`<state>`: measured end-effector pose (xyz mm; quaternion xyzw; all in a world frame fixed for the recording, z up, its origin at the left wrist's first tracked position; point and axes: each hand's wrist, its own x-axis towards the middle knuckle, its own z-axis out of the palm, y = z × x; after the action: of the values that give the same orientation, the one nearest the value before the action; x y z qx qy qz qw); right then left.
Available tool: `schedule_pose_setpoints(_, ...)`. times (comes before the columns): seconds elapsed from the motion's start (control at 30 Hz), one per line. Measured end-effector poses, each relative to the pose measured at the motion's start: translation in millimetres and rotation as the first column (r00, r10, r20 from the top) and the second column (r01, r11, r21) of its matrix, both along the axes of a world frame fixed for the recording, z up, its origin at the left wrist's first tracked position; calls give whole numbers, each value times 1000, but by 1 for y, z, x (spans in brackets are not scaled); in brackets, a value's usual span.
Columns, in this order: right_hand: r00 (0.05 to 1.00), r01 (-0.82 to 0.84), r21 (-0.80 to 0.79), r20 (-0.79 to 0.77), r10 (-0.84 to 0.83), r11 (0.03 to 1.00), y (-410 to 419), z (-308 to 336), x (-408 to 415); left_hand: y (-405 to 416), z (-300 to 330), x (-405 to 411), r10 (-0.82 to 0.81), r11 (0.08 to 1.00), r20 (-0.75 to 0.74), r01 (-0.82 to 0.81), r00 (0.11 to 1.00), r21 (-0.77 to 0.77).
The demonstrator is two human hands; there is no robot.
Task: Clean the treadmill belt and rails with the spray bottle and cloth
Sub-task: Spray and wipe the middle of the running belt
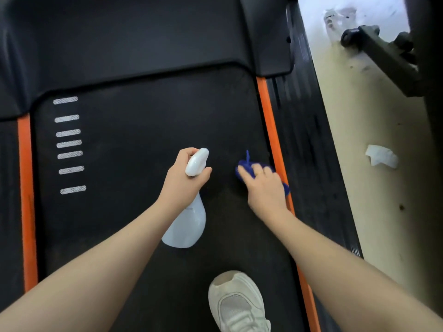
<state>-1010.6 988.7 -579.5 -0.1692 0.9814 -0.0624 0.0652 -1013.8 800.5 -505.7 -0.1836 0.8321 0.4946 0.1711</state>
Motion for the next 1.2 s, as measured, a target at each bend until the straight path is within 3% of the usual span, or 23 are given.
schedule_pose_setpoints(0.07,977,-8,-161,209,42,987,10,6,20,11,-1,-2,-59,998,21,59,998,-2)
schedule_pose_setpoints(0.13,935,214,-318,339,-100,924,29,18,20,27,1,-3,-174,985,38,174,984,11)
schedule_pose_setpoints(0.23,844,532,-536,277,-459,656,64,46,-9,60,12,-12,-336,938,-9,335,942,84)
schedule_pose_setpoints(0.33,792,582,-558,226,-566,591,99,67,-27,98,21,-26,-461,877,-56,464,886,125)
schedule_pose_setpoints(0.47,749,627,-523,203,-630,577,128,70,-19,128,16,-33,-603,798,29,602,797,33)
schedule_pose_setpoints(0.53,741,629,-527,184,-646,571,136,62,-11,129,11,-30,-597,802,60,597,800,21)
schedule_pose_setpoints(0.63,789,581,-472,126,-602,663,135,43,8,120,7,-19,-575,818,64,573,815,48)
schedule_pose_setpoints(0.7,923,371,-372,49,-381,851,121,30,25,112,7,-17,-546,838,52,543,836,56)
schedule_pose_setpoints(0.77,995,82,-272,-34,-95,959,111,17,34,101,9,-21,-454,889,8,452,891,67)
schedule_pose_setpoints(0.87,993,-83,-217,-96,64,973,109,9,-1,88,11,-33,-316,944,-46,319,948,91)
schedule_pose_setpoints(1.07,995,-37,-171,-98,20,985,86,8,-118,82,10,-50,-154,980,-68,161,986,116)
schedule_pose_setpoints(1.2,997,-7,-208,-74,-9,978,84,16,-130,82,14,-58,-70,988,-95,82,993,127)
